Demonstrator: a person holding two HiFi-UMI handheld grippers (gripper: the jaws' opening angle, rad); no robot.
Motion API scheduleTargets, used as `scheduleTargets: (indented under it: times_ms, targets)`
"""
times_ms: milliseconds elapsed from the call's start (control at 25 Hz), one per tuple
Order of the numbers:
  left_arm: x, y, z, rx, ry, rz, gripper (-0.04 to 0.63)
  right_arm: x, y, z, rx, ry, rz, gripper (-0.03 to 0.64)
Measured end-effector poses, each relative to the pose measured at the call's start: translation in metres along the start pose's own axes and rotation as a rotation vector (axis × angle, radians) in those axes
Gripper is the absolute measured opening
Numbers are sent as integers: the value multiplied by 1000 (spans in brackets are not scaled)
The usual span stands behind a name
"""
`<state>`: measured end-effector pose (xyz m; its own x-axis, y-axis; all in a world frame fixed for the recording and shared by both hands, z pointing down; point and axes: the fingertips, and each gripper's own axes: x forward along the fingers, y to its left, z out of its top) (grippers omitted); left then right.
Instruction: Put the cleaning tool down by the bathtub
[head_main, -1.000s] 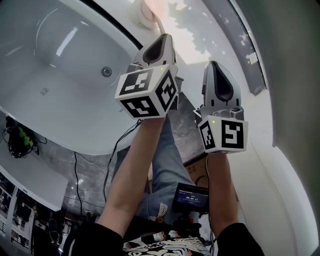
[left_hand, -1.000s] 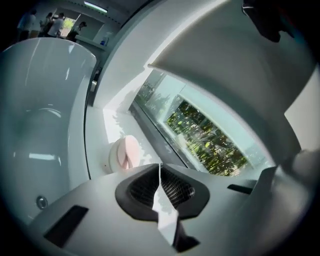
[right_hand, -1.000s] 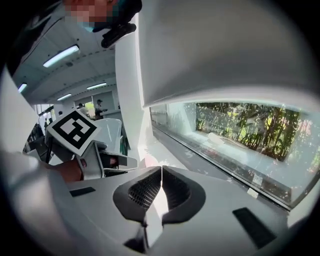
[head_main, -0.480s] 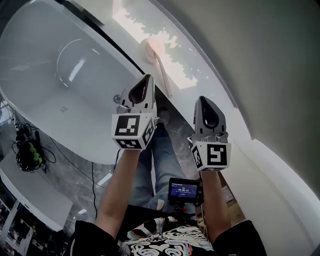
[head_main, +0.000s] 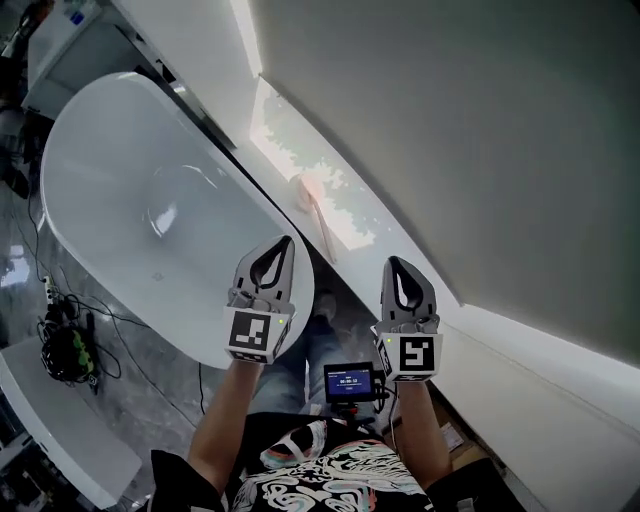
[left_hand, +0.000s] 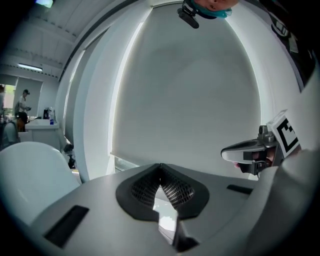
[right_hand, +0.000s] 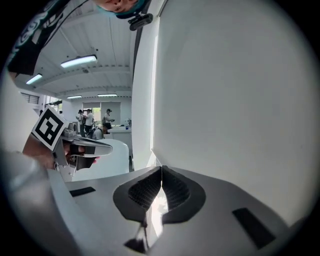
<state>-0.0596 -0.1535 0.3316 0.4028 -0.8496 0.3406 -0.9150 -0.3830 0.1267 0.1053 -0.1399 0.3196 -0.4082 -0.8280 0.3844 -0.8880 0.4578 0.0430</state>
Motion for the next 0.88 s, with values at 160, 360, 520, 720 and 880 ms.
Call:
scheduleTargets:
  times_ms: [160,360,520,720,880]
  targets:
    - [-33,-3,48,26,-62,18,17,-23,6,43,-38,-48,11,26]
    - [-62,-9,88,65,-124,54,17,-45,10,76,-24,-103,13,26]
    - [-90,-14,133,84,-192,68,17,-65,22,117,-19,-166,27,26]
    - [-109,-15,172,89,-298,103,17,-78,25,130,-57,-183,35,26]
    - [-110,-13,184,82,-334,116,17,-81,23,138,-70,-205,27,25]
